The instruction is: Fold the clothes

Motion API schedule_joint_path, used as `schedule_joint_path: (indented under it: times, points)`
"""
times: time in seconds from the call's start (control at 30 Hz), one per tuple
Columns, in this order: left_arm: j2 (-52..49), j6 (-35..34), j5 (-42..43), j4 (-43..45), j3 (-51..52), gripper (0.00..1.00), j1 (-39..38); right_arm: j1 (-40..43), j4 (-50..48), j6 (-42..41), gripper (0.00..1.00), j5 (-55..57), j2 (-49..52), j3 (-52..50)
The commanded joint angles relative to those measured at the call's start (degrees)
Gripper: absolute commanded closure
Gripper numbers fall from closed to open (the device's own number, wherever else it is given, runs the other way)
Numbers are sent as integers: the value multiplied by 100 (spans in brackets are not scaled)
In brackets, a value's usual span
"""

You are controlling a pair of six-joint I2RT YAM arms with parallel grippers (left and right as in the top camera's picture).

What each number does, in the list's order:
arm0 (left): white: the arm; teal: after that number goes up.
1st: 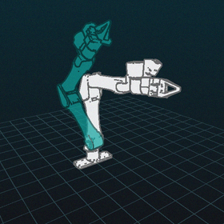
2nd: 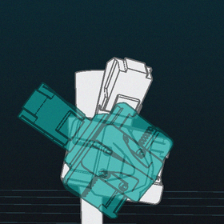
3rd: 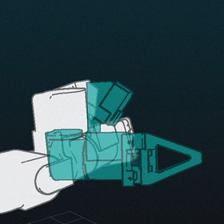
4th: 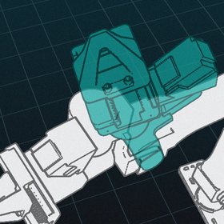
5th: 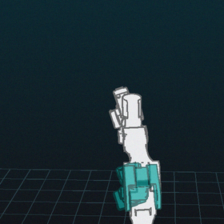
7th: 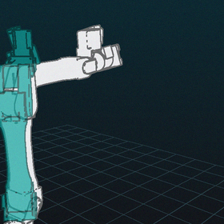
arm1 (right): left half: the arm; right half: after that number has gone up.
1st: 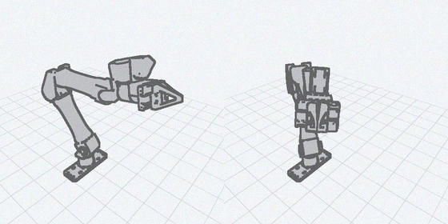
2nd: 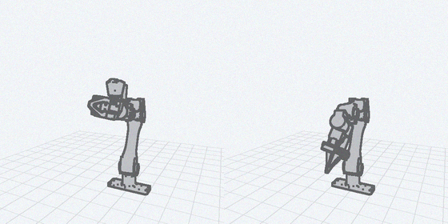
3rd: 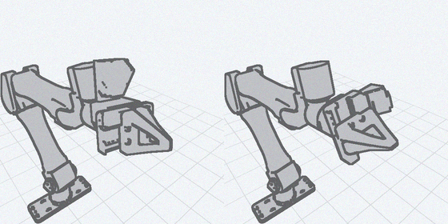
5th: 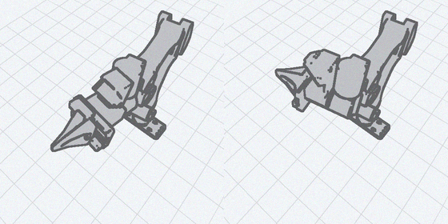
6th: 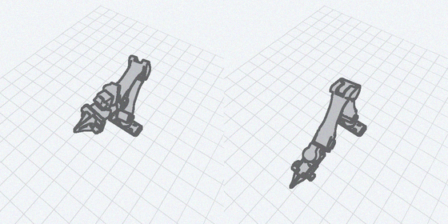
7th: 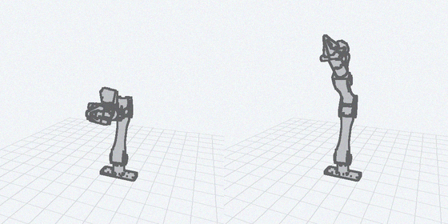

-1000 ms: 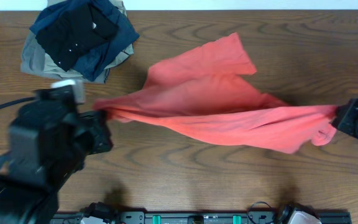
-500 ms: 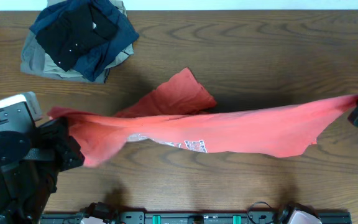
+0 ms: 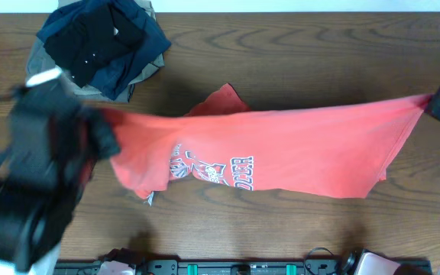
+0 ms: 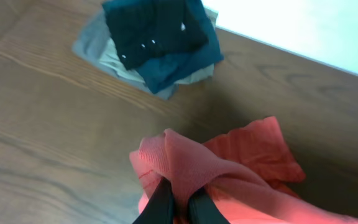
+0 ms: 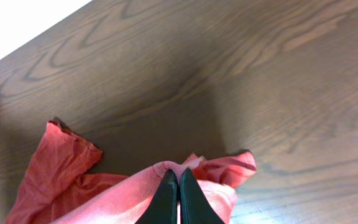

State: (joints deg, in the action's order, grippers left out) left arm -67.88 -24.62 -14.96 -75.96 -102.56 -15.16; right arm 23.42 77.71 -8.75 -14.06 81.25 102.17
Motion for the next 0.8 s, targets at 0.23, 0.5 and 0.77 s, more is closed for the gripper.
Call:
schedule_joint_path:
  times: [0.23,0.5,0.77]
  points:
    - [-2015,632,142,2334,17,94,-2,-501,-1978,-216,99,-719,623,90]
    - [-2140,1740,-597,3818,-1217,94,-2,94,-2962,-857,99,-527,678,1073]
    - [-2105,1967,-328,3421,-3307,94,-4,964,-2238,-570,99,-852,678,2688]
